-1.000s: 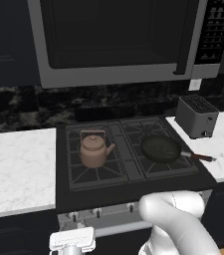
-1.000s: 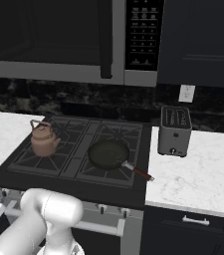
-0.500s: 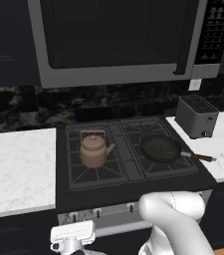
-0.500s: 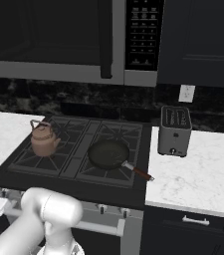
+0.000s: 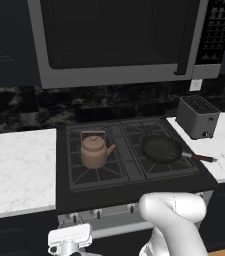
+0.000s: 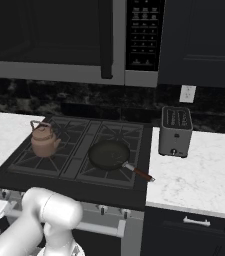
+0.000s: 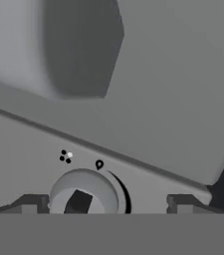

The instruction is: Pick the kettle from the counter and place it on a stove burner. Then turn the burner on.

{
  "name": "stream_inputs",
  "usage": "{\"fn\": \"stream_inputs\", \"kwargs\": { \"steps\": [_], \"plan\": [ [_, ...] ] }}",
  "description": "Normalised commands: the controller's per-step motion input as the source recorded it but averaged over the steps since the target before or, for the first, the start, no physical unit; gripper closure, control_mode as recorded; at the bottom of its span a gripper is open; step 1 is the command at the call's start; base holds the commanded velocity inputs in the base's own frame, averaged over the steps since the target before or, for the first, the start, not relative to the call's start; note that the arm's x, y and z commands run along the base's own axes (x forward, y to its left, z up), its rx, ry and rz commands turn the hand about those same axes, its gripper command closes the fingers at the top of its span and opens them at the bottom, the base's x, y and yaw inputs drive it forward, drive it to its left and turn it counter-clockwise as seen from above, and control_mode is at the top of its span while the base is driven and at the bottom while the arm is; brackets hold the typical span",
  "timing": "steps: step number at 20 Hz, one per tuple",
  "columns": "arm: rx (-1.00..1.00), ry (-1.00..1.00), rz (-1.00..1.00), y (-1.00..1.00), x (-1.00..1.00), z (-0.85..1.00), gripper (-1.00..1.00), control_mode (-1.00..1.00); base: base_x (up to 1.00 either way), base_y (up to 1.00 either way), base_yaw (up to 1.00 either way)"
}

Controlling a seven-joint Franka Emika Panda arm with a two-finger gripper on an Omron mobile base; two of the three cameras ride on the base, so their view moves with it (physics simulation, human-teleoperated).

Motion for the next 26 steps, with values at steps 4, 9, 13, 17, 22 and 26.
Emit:
{"fn": "stream_inputs", "kwargs": {
  "steps": [4, 9, 13, 17, 22, 26],
  "plan": [
    [0.0, 0.0, 0.0, 0.0, 0.02, -0.02, -1.0, -1.0, 0.0, 0.0, 0.0],
    [0.01, -0.05, 0.0, -0.25, 0.0, 0.16, -1.0, -1.0, 0.0, 0.0, 0.0],
    [0.0, 0.0, 0.0, 0.0, 0.0, 0.0, -1.0, -1.0, 0.0, 0.0, 0.0],
    [0.0, 0.0, 0.0, 0.0, 0.05, 0.0, -1.0, -1.0, 0.0, 0.0, 0.0],
    [0.0, 0.0, 0.0, 0.0, 0.0, 0.0, -1.0, -1.0, 0.0, 0.0, 0.0],
    [0.01, 0.0, 0.0, -0.06, 0.0, 0.16, -1.0, -1.0, 0.0, 0.0, 0.0]
  ]
}}
